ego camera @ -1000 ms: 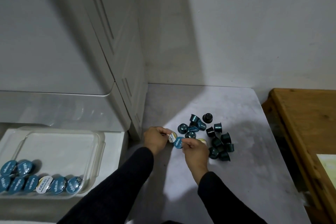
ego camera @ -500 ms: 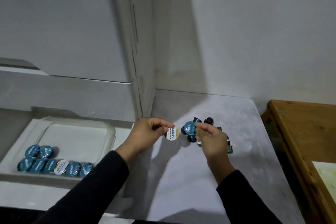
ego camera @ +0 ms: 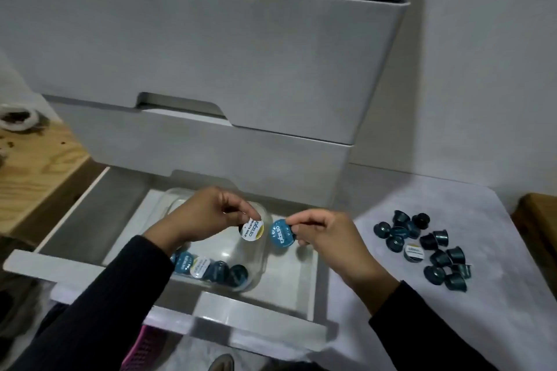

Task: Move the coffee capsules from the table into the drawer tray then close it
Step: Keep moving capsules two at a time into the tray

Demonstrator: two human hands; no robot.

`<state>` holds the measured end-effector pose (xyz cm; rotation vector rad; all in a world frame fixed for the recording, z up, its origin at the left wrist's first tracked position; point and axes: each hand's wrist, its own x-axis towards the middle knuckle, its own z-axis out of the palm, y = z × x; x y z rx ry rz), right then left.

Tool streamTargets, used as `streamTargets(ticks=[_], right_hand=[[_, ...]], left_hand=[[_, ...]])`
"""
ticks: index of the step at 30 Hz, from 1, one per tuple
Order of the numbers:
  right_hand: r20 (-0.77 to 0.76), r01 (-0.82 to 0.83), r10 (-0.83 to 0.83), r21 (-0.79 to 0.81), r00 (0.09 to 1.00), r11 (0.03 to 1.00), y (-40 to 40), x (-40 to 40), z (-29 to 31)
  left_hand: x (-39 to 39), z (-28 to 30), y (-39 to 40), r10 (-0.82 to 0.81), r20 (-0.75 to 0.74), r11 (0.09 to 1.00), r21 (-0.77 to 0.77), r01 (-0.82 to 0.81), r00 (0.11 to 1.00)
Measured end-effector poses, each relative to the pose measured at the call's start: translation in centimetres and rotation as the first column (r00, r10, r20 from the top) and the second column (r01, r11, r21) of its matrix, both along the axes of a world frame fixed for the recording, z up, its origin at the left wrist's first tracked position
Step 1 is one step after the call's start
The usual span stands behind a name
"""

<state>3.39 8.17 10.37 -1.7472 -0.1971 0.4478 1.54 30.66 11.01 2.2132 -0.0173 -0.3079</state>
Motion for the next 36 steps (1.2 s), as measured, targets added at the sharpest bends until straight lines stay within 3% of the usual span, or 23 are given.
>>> streamTargets(ticks=[6,11,23,36], right_hand=[[-0.086,-0.14,0.127,-0.173,0.988,0.975,10.2,0.7,-3.7],[-0.182,-0.086,0.02,-0.362,0.983,0.928,15.0,1.9,-7.8],[-0.276,-0.051,-0.065,-0.393,0.959,0.918,16.8,1.9,-9.5],[-0.3,-0.1,-0.028,-0.401,0.954,0.91,17.2,1.8,-9.9]], left_hand=[[0.8,-3.6,9.1,0.02,-0.079,0.988,0.156,-0.007,0.997],[2.0,-6.6,12.4,0.014,-0.136,0.991,0.133,0.004,0.991],[2.5,-9.6,13.5,-0.135,-0.239,0.976,0.133,0.17,0.961],[2.3,-8.8,13.7,-0.187,-0.188,0.958,0.181,0.221,0.964]])
